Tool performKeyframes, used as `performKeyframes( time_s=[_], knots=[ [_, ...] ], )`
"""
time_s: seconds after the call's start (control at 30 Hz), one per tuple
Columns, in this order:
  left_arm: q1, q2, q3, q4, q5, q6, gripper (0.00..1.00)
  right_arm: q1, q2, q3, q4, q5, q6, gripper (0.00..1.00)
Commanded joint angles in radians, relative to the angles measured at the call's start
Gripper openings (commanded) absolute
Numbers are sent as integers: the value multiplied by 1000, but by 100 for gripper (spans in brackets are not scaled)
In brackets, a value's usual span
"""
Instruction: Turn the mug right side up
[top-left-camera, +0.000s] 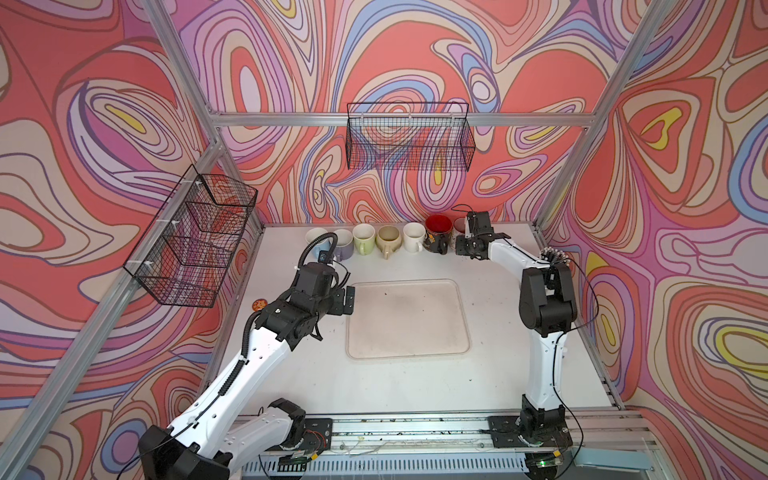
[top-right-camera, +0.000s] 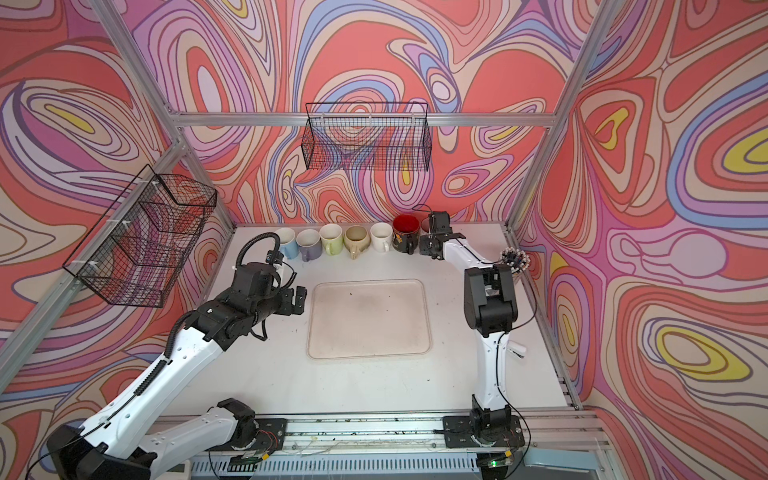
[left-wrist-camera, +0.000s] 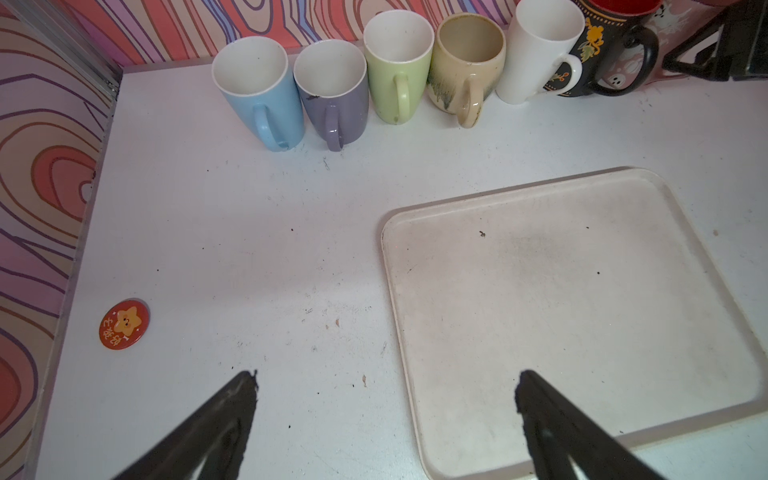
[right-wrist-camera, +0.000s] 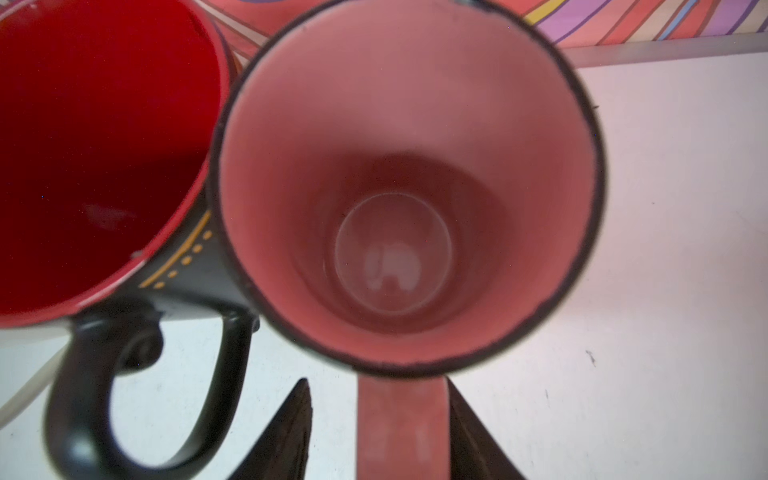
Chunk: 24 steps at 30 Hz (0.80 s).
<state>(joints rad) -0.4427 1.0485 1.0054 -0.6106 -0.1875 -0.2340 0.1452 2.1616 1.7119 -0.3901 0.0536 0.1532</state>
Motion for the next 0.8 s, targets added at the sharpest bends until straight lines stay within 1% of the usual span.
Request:
performKeyframes(
  time_s=[0.0,0.17,0.37,0.47,0.6,0.7,0.77],
  knots=[
    [9,-20,12,-34,-31,21,100,4,-91,-21,13,-8,17,51],
    [8,-35,11,-23,-41,22,100,5,-197,-82,19,-10,29,53],
    [9,-48,16,-18,-84,19,100,5,-383,-229,30,3,43,56],
    [9,-65,3,2,-108,12,100,7,-530,-348,73,31,61,60],
    [9,-79,-12,31,-140,0,100,11,-702,-507,138,39,107,66],
    [9,-89,-37,69,-179,3,100,12,-772,-588,159,-1,147,71],
    [9,-100,-62,105,-222,7,100,16,-812,-628,149,-6,166,76]
  ],
)
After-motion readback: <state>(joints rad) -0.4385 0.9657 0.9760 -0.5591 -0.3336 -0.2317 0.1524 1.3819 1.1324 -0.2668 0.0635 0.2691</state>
